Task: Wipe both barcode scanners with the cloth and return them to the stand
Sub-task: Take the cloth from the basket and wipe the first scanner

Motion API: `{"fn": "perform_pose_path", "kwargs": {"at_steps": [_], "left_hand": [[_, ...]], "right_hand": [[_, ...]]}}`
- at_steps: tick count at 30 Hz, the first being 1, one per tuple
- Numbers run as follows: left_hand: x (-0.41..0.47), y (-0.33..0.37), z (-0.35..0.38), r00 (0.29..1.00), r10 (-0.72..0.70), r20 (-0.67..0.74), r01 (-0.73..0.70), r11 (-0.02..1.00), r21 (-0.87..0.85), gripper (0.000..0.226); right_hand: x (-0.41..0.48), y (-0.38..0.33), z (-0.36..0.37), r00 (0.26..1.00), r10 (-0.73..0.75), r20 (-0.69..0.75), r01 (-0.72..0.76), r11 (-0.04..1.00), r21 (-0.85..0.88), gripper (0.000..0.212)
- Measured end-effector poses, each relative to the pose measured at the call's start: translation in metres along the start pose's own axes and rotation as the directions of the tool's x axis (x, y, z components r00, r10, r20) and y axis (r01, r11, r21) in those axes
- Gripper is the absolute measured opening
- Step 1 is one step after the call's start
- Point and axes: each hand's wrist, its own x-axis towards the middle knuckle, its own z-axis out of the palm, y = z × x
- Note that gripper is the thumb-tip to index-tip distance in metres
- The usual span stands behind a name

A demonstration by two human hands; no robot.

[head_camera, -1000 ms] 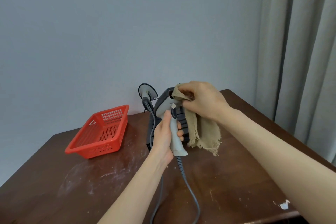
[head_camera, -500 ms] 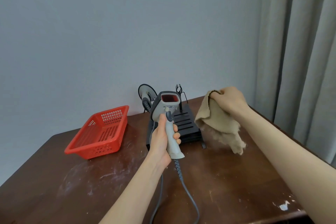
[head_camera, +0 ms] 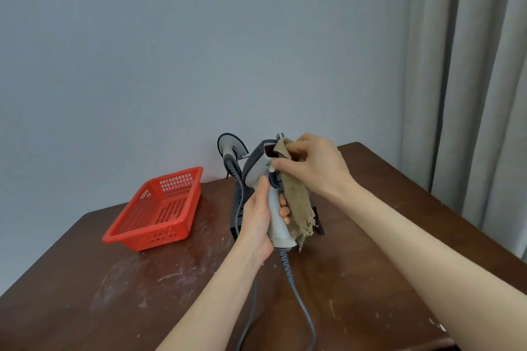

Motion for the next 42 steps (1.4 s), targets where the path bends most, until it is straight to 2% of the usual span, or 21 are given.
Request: {"fn": "perform_pose_path", "kwargs": {"at_steps": [4, 6, 9, 12, 15, 18, 22, 25, 27, 30, 35, 42], "left_hand": [[-0.001, 0.002, 0.002, 1.0, 0.014, -0.003, -0.014, 1.0, 0.013, 0.04], [-0.001, 0.001, 0.003, 1.0, 0.011, -0.012, -0.011, 1.0, 0.009, 0.039], [0.0, -0.001, 0.001, 1.0, 0.002, -0.02, -0.002, 1.0, 0.005, 0.039], [0.0, -0.001, 0.0, 1.0, -0.027, -0.006, 0.027, 0.999, -0.017, 0.04], [0.001, -0.004, 0.001, 0.999, -0.051, 0.013, 0.051, 0.999, -0.014, 0.041], [0.002, -0.007, 0.003, 0.997, -0.072, 0.016, 0.072, 0.997, -0.034, 0.042], [0.006, -0.006, 0.005, 0.995, -0.089, 0.044, 0.091, 0.995, -0.046, 0.043], [0.007, -0.006, 0.004, 0.992, -0.107, 0.065, 0.111, 0.992, -0.063, 0.043], [0.007, -0.005, 0.003, 0.991, -0.114, 0.066, 0.118, 0.991, -0.062, 0.044], [0.006, -0.006, 0.004, 0.987, -0.146, 0.067, 0.151, 0.986, -0.078, 0.044], [0.007, -0.01, 0.003, 0.971, -0.212, 0.107, 0.227, 0.962, -0.15, 0.042], [0.009, -0.017, 0.001, 0.967, -0.225, 0.12, 0.243, 0.954, -0.175, 0.039]], "right_hand": [[0.0, -0.01, 0.003, 0.998, -0.061, -0.001, 0.06, 0.988, 0.144, 0.01], [0.001, -0.009, 0.003, 0.996, -0.089, 0.002, 0.088, 0.987, 0.138, 0.007], [0.003, 0.001, 0.0, 0.994, -0.112, 0.013, 0.113, 0.993, -0.038, 0.013], [0.004, 0.013, -0.004, 0.998, -0.069, 0.009, 0.069, 0.967, -0.244, 0.026], [0.004, 0.015, -0.003, 0.999, -0.021, -0.025, 0.013, 0.959, -0.283, 0.025], [0.006, 0.01, 0.0, 0.998, -0.038, -0.051, 0.03, 0.989, -0.144, 0.025], [0.009, 0.001, -0.001, 1.0, 0.0, 0.023, -0.004, 0.979, 0.205, 0.016], [0.011, 0.0, -0.001, 0.996, -0.003, 0.092, -0.021, 0.964, 0.264, 0.016], [0.013, 0.001, -0.001, 0.994, -0.056, 0.099, 0.038, 0.984, 0.175, 0.02], [0.014, 0.0, -0.005, 0.989, -0.109, 0.101, 0.115, 0.992, -0.049, 0.021], [0.016, -0.002, -0.014, 0.975, -0.141, 0.17, 0.196, 0.908, -0.371, 0.025], [0.018, 0.005, -0.018, 0.983, -0.027, 0.18, 0.115, 0.861, -0.496, 0.023]]}}
